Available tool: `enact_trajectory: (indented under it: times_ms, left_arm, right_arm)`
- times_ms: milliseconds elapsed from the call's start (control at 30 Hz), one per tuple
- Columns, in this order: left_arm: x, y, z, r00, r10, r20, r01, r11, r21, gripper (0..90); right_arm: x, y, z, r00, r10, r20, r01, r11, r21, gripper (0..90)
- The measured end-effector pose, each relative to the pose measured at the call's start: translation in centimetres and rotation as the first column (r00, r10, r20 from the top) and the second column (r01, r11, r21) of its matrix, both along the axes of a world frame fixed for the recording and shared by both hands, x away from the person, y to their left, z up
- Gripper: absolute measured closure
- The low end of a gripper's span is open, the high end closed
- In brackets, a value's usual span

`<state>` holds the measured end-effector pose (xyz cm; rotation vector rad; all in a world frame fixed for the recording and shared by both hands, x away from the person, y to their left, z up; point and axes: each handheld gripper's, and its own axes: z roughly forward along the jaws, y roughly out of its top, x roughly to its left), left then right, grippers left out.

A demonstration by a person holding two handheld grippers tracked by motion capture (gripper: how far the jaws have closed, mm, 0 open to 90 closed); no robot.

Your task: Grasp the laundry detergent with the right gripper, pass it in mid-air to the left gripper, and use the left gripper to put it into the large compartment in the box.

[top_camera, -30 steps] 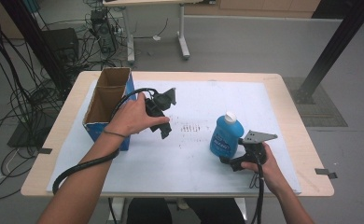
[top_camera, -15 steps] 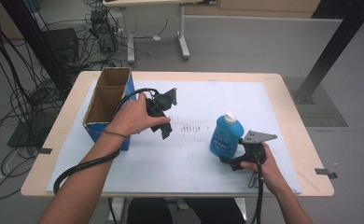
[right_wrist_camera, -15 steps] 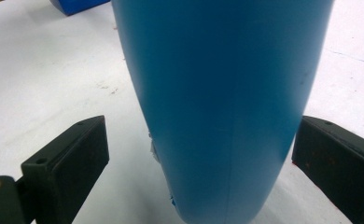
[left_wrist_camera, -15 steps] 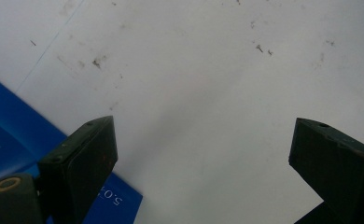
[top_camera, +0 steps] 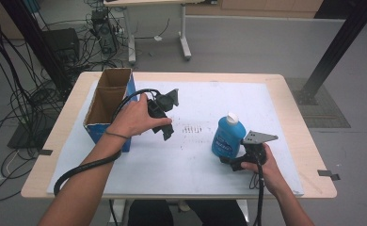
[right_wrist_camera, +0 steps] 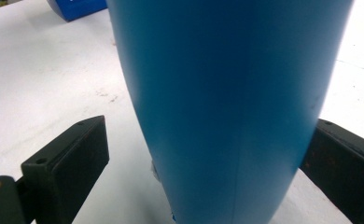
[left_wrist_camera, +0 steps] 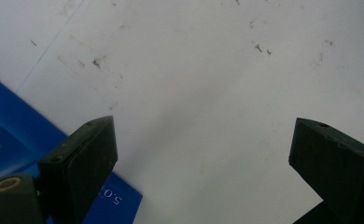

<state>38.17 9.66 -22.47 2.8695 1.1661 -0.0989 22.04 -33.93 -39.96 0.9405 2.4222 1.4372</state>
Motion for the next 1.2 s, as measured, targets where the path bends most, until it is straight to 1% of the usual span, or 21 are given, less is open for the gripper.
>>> enact_trajectory:
  times_ms: [500,733,967,1067,1100,1200]
  left_arm:
    - [0.01,0.14,-0.11,1.0000,-0.002,-0.001,0.002,1.0000,0.000,8.2]
    - [-0.02,0.28,-0.26,1.0000,0.002,-0.003,-0.002,1.0000,-0.002,8.2]
    - [-0.05,0.26,-0.27,1.0000,0.003,-0.002,-0.003,1.0000,-0.006,8.2]
    - [-0.04,0.17,-0.26,1.0000,0.000,-0.002,0.000,1.0000,-0.005,8.2]
    - [-0.05,0.16,-0.26,1.0000,-0.001,-0.001,0.001,1.0000,-0.005,8.2]
    - [-0.03,0.11,-0.27,1.0000,-0.004,-0.002,0.004,1.0000,-0.006,8.2]
  right_arm:
    - [0.05,0.20,-0.16,1.0000,-0.002,0.006,0.002,0.9999,0.010,3.5]
    - [-0.09,0.28,-0.33,0.9998,-0.009,0.016,0.009,0.9998,0.015,3.4]
    - [-0.37,0.39,-0.46,0.9993,-0.024,0.027,0.024,0.9995,0.021,5.6]
    - [-0.42,0.41,-0.49,0.9992,-0.026,0.031,0.026,0.9994,0.022,7.8]
    - [-0.45,0.39,-0.52,0.9992,-0.025,0.032,0.025,0.9994,0.026,10.6]
    - [-0.48,0.42,-0.58,0.9990,-0.026,0.036,0.025,0.9993,0.027,12.1]
